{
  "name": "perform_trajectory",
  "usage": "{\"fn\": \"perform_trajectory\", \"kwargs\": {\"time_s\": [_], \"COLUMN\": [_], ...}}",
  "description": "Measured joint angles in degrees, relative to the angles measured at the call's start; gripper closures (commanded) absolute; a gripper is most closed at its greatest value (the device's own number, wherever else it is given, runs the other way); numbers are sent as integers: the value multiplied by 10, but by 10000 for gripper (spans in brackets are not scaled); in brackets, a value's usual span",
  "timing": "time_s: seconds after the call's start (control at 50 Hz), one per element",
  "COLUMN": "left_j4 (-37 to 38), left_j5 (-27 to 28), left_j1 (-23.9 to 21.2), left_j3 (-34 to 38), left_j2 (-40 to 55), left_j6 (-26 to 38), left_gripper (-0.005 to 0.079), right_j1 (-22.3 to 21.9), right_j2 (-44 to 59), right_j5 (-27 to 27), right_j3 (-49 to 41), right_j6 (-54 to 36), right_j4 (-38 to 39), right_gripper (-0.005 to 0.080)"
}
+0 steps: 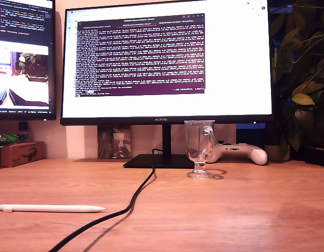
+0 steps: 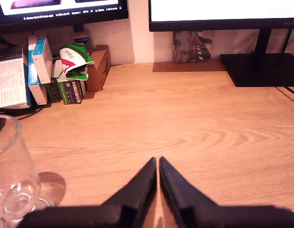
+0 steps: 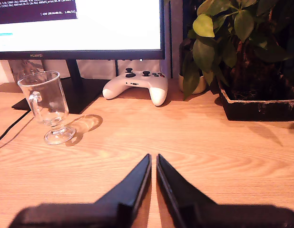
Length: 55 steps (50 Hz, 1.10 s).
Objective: Pick the small glass cups in front of you with each of your hands, and place them behind the white pen
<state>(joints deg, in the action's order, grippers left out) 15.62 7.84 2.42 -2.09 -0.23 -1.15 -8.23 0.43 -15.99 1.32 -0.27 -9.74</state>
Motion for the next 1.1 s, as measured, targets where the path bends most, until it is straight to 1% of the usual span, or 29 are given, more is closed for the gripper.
{"fn": "perform_trajectory", "kwargs": {"time_s": [0.02, 0.06, 0.1, 0.14, 0.16, 0.24, 0.26, 0.28, 0.36, 0.44, 0.48, 0.5, 0.52, 0.56, 0.58, 0.6, 0.62, 0.66, 0.68, 0.7, 0.72, 0.74, 0.78, 0.86, 0.92, 1.02, 1.04, 1.08, 1.1], "left_j4": [0, 0, 0, 0, 0, 0, -1, -1, -3, -9, -20, -29, -38, -55, -66, -75, -87, -104, -110, -115, -117, -118, -115, -78, -41, 30, 44, 71, 88], "left_j5": [0, 2, 11, 12, 13, 13, 13, 13, 27, 59, 74, 82, 90, 104, 112, 116, 131, 144, 163, 174, 186, 198, 212, 250, 267, 278, 279, 276, 272], "left_j1": [0, 0, 0, 0, 0, 0, 0, 0, 0, 0, 0, 0, 0, 0, 0, 0, 0, 0, 0, 0, 0, 0, 0, 0, 0, 0, 0, 0, 0], "left_j3": [0, 0, 0, 0, 0, 0, 0, 0, 0, 0, 2, 3, 3, 4, 4, 4, 4, 4, 3, 3, 2, 1, -4, -32, -67, -142, -155, -181, -192], "left_j2": [0, 0, 0, 0, 0, 0, 0, 0, 0, 0, 0, 0, 0, 0, 0, 0, 0, 0, 0, 0, 0, 0, 0, 3, 17, 69, 80, 105, 115], "left_j6": [0, -1, -9, -13, -14, -14, -14, -15, -27, -76, -92, -92, -129, -130, -174, -183, -212, -225, -225, -259, -262, -282, -287, -320, -327, -328, -310, -304, -276], "left_gripper": [762, 762, 762, 762, 762, 762, 762, 762, 762, 762, 762, 762, 762, 762, 762, 762, 762, 762, 762, 762, 762, 762, 762, 762, 762, 762, 762, 762, 762], "right_j1": [0, 5, 9, 9, 9, 9, 9, 9, 8, 9, 12, 13, 16, 21, 24, 28, 31, 37, 39, 41, 43, 45, 46, 50, 52, 66, 69, 77, 80], "right_j2": [0, 0, 0, 0, 0, 0, 0, 0, 0, 0, 0, 0, 0, 0, 0, 0, 0, 1, 2, 3, 5, 8, 19, 54, 102, 200, 218, 263, 281], "right_j5": [-2, -10, -14, -15, -15, -17, -22, -28, -61, -102, -112, -115, -117, -118, -118, -118, -118, -118, -119, -119, -119, -119, -119, -125, -141, -149, -149, -149, -149], "right_j3": [0, 0, 0, 0, 0, 0, 0, 0, 0, 0, 2, 4, 6, 14, 20, 29, 38, 64, 78, 96, 115, 135, 174, 254, 309, 378, 389, 415, 426], "right_j6": [0, 33, 83, 93, 118, 143, 143, 179, 231, 265, 276, 276, 289, 289, 300, 301, 302, 302, 302, 302, 302, 302, 302, 300, 274, 240, 225, 218, 203], "right_j4": [0, 0, 0, 0, 0, 0, 1, 3, 21, 47, 53, 53, 53, 49, 47, 44, 40, 31, 23, 14, 7, -8, -25, -87, -144, -231, -247, -277, -287], "right_gripper": [762, 762, 762, 762, 762, 762, 762, 762, 762, 762, 762, 762, 762, 763, 763, 763, 763, 763, 763, 764, 764, 763, 764, 763, 764, 763, 763, 763, 763]}}
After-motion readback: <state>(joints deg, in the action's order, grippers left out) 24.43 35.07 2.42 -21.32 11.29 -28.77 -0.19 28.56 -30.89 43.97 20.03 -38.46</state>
